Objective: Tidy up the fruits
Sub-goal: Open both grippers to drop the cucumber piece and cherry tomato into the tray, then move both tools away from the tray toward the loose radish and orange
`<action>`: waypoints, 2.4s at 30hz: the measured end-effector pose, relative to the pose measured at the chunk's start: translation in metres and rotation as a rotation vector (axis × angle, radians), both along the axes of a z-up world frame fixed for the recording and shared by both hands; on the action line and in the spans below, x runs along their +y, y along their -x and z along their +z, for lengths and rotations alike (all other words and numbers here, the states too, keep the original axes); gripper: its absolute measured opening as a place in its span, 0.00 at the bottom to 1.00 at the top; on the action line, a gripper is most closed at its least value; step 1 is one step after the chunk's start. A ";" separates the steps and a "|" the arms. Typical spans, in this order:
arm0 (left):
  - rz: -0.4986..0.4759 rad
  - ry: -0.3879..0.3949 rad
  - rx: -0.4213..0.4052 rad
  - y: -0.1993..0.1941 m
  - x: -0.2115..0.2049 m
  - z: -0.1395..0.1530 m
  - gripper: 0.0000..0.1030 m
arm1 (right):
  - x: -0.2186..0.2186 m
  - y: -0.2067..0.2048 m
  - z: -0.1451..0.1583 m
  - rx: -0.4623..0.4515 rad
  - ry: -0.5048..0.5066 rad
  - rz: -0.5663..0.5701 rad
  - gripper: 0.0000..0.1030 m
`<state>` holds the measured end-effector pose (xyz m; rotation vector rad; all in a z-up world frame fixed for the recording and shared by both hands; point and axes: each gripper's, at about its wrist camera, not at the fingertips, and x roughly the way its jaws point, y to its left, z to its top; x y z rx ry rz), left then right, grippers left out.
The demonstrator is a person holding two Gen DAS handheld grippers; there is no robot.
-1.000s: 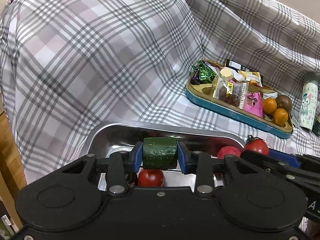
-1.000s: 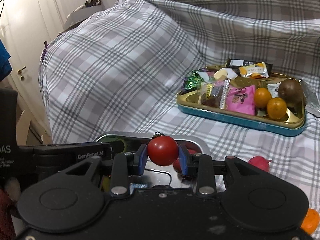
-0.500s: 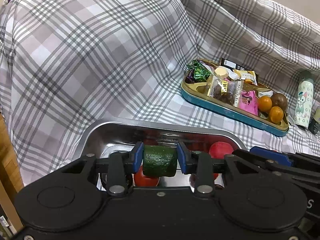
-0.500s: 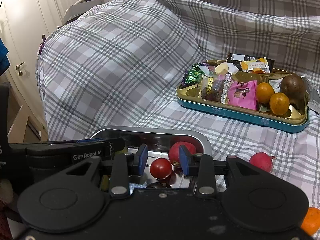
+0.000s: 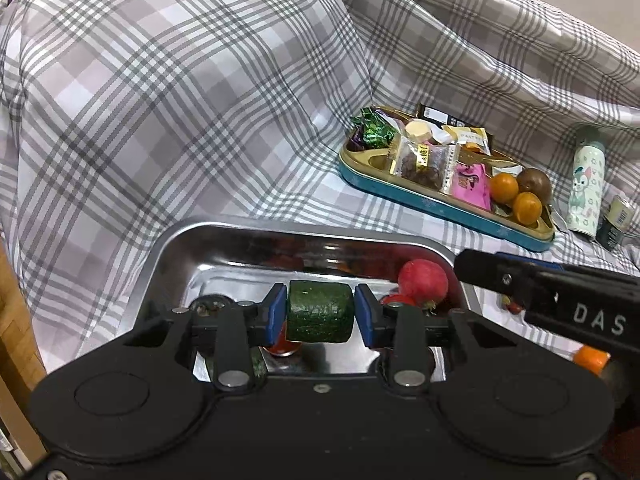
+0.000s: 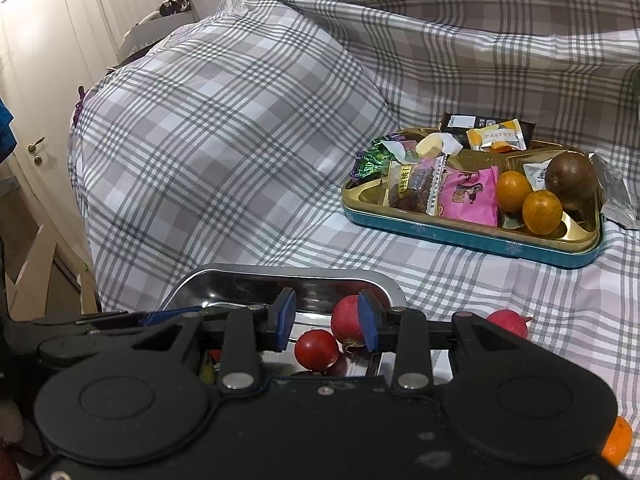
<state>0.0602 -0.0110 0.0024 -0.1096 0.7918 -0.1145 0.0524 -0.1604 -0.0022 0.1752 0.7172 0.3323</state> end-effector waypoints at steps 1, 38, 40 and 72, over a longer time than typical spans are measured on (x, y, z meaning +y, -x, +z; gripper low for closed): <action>-0.003 0.005 0.003 0.002 0.000 0.000 0.44 | 0.000 0.001 0.000 -0.002 0.000 0.000 0.36; -0.045 0.017 -0.048 0.029 -0.007 -0.003 0.46 | -0.025 0.015 0.007 0.038 0.108 -0.039 0.36; -0.043 0.024 -0.044 0.029 -0.006 -0.003 0.46 | -0.035 0.012 0.007 0.066 0.110 -0.060 0.36; -0.188 -0.117 -0.005 0.034 -0.087 0.013 0.46 | -0.177 -0.001 0.001 0.310 0.100 -0.432 0.37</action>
